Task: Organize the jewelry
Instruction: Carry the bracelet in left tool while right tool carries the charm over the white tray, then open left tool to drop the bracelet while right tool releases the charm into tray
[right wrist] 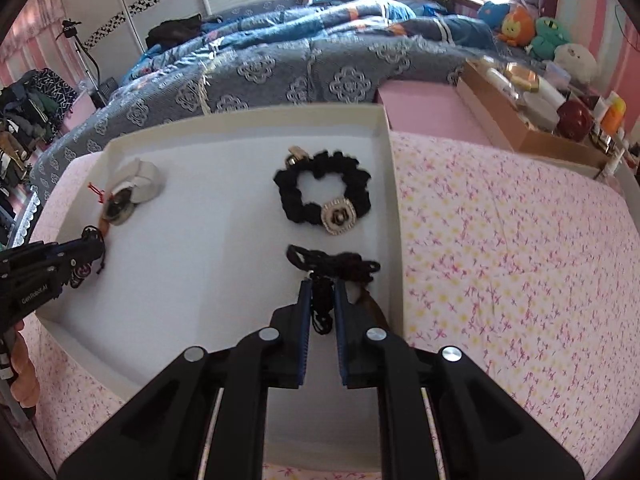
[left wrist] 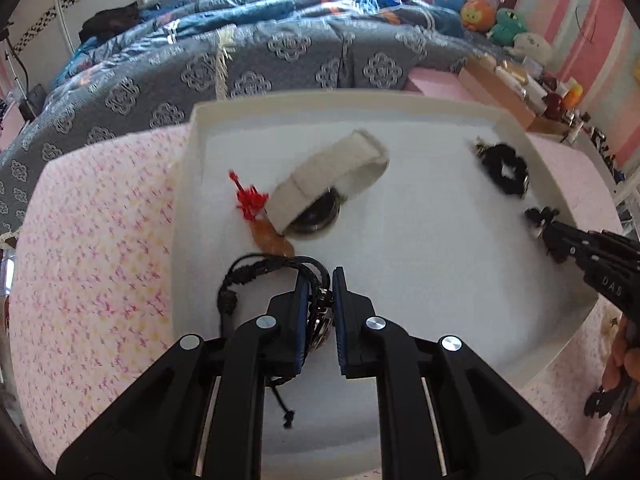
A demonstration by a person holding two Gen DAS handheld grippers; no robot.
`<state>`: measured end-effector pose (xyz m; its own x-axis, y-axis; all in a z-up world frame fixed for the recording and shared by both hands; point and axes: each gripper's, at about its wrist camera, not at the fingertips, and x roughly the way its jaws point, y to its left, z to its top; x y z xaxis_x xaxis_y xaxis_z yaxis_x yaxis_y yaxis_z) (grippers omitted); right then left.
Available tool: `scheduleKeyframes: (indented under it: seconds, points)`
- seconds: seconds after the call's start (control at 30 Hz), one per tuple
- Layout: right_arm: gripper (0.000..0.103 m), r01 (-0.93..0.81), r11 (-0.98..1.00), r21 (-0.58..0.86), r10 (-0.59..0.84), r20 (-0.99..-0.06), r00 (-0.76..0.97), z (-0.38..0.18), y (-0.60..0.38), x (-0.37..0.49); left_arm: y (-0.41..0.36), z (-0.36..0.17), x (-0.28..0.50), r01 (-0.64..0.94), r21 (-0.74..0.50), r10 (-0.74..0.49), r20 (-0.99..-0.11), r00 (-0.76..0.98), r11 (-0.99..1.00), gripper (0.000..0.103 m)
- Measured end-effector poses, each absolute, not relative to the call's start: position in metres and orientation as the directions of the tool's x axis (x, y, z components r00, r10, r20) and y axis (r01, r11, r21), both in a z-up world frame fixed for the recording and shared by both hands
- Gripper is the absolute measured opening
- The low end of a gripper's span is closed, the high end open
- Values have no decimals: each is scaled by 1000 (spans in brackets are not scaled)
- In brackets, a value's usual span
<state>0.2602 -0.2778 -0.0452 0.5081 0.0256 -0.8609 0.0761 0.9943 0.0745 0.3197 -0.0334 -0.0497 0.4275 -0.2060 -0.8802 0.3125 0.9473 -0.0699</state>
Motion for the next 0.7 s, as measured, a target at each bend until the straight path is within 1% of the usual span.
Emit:
scheduleKeyframes:
  seconds: [0.17,0.27,0.3,0.33,0.37,0.43,0.47,0.5,0.53,0.6,0.67,0.7]
  points:
    - [13,75,996,50,7,-870,493,-48,-274,262,-39,-53,321,314,-63,-200,-881,428,947,11]
    - [14,73,996,57,14,-874,486,-47,-273,262,-41,-52,319,314,-66,-202,-884,423,947,17]
    - [16,69,996,60,19,-873,488,-46,-273,261,-42,-52,317,316,-68,-204,-884,420,946,21]
    - [24,63,996,59,21,-872,489,-46,-273,261,-44,-51,315,320,-66,-204,-884,421,945,27]
    - [30,53,996,67,32,-871,491,-45,-273,259,-43,-50,313,321,-62,-202,-882,425,945,31]
    - [36,41,997,69,40,-868,496,-42,-270,255,-45,-43,307,324,-57,-205,-872,444,944,46]
    - [44,40,997,64,35,-864,503,-39,-269,253,-46,-40,305,325,-59,-209,-869,449,944,49]
    - [49,40,997,66,36,-860,509,-36,-269,251,-46,-37,302,326,-63,-215,-865,453,943,53]
    - [52,34,996,84,54,-853,519,-32,-270,249,-46,-33,299,330,-68,-222,-862,455,942,53]
    - [52,27,993,117,85,-845,527,-25,-272,246,-48,-27,292,341,-72,-232,-858,458,937,54]
    - [53,31,992,123,87,-834,545,-13,-276,239,-49,-18,284,346,-69,-236,-851,469,936,56]
    - [53,28,992,126,90,-828,554,-8,-277,235,-48,-12,279,348,-70,-242,-844,479,935,60]
